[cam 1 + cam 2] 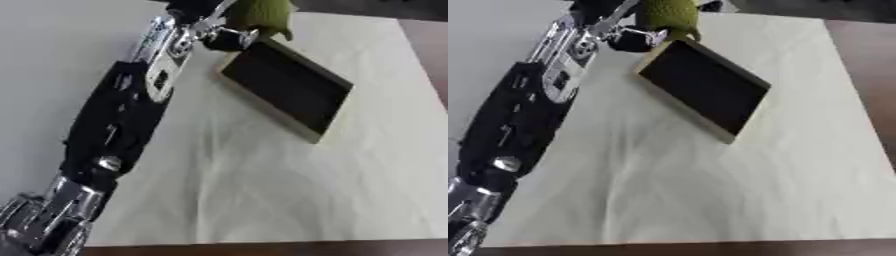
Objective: Pick up objects on the table and place them in the box.
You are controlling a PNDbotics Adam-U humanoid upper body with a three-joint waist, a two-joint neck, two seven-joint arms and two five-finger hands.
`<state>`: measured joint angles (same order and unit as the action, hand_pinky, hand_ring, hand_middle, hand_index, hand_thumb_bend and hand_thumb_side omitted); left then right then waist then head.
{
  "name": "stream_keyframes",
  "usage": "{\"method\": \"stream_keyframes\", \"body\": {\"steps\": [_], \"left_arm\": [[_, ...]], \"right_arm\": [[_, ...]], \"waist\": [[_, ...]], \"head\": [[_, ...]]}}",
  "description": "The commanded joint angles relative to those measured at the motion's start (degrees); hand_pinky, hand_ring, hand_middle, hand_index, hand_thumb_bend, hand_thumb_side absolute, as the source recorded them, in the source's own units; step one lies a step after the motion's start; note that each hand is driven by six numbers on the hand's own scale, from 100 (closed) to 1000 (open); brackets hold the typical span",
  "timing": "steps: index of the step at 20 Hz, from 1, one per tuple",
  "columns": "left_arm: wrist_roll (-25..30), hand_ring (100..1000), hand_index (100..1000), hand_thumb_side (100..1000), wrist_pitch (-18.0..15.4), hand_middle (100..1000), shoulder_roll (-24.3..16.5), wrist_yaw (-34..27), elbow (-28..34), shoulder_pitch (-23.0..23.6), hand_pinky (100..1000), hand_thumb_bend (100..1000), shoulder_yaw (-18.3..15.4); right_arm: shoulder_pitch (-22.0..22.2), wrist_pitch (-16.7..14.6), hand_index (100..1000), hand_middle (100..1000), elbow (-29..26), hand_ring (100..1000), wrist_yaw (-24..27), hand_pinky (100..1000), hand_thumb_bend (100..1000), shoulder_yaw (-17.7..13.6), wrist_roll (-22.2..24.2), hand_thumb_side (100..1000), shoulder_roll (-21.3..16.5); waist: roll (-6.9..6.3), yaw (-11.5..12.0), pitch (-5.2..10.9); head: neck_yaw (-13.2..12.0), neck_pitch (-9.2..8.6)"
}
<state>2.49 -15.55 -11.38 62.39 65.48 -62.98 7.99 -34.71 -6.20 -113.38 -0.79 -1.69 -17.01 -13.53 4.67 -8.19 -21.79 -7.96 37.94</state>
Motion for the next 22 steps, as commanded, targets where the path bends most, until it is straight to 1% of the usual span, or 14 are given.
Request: {"method": "stream_keyframes", "body": {"steps": [1, 3, 6, 13, 15, 16, 17, 19, 22], "left_arm": [[-0.8, 544, 549, 100, -0.4, 511, 0.5, 2.8, -1.1, -1.0, 556, 162, -0.5], [-1.0, 553, 557, 100, -0.5, 518, 0.6, 4.6, -2.5, -1.0, 570, 200, -0.7], [-0.8, 564, 565, 100, -0.7, 524, 0.8, 7.0, -4.2, -1.0, 588, 219, -0.8], [-0.4, 567, 571, 100, -0.6, 528, 2.0, 9.3, -6.5, -1.2, 590, 205, -1.3], [-0.3, 574, 579, 100, -0.9, 533, 2.0, 10.0, -6.9, -0.9, 602, 236, -1.2], [-0.3, 588, 597, 100, -1.1, 546, 1.9, 10.3, -6.9, -0.7, 622, 266, -1.1], [-0.5, 591, 603, 100, -1.4, 549, 1.9, 10.7, -6.8, -0.5, 627, 269, -1.0], [-0.9, 577, 583, 100, -1.5, 533, 2.0, 11.0, -6.9, -0.5, 609, 237, -1.2], [-3.7, 563, 568, 100, -0.9, 519, 2.4, 11.4, -6.6, -1.2, 587, 234, -1.3]], "right_arm": [[-0.8, 0.0, 729, 626, -1.2, 702, 0.6, 842, 100, 0.2, 0.6, 615, -0.5], [-0.8, 0.0, 729, 626, -1.2, 702, 0.7, 842, 100, 0.2, 0.6, 614, -0.4], [-0.8, 0.1, 729, 626, -1.2, 702, 0.8, 843, 100, 0.1, 0.5, 614, -0.4], [-0.9, 0.0, 729, 626, -1.2, 701, 1.0, 842, 100, 0.0, 0.4, 614, 0.1], [-0.8, 0.0, 729, 626, -1.2, 701, 1.0, 843, 100, 0.0, 0.4, 615, 0.0], [-0.8, 0.1, 729, 626, -1.2, 702, 1.0, 843, 100, 0.0, 0.3, 616, 0.0], [-0.7, 0.1, 729, 625, -1.2, 701, 0.9, 843, 100, 0.0, 0.3, 617, -0.1], [-0.6, 0.2, 729, 625, -1.2, 702, 1.0, 843, 100, 0.0, 0.3, 619, -0.1], [-0.8, 0.2, 729, 625, -1.2, 701, 1.1, 842, 100, 0.2, 0.4, 616, 0.3]], "waist": [[-0.06, -0.2, 1.09], [-0.12, -0.3, 1.04], [-0.18, -0.4, 1.05], [0.14, -1.1, 0.98], [0.05, -1.0, 0.96], [-0.02, -0.9, 0.96], [-0.08, -0.9, 0.95], [-0.04, -0.8, 0.96], [0.18, -1.1, 0.95]], "head": [[-0.1, -0.71], [-0.1, -0.88], [-0.2, -0.93], [-0.7, -1.03], [-0.5, -0.98], [-0.4, -0.98], [-0.3, -1.01], [-0.2, -0.94], [-1.0, -0.90]]}}
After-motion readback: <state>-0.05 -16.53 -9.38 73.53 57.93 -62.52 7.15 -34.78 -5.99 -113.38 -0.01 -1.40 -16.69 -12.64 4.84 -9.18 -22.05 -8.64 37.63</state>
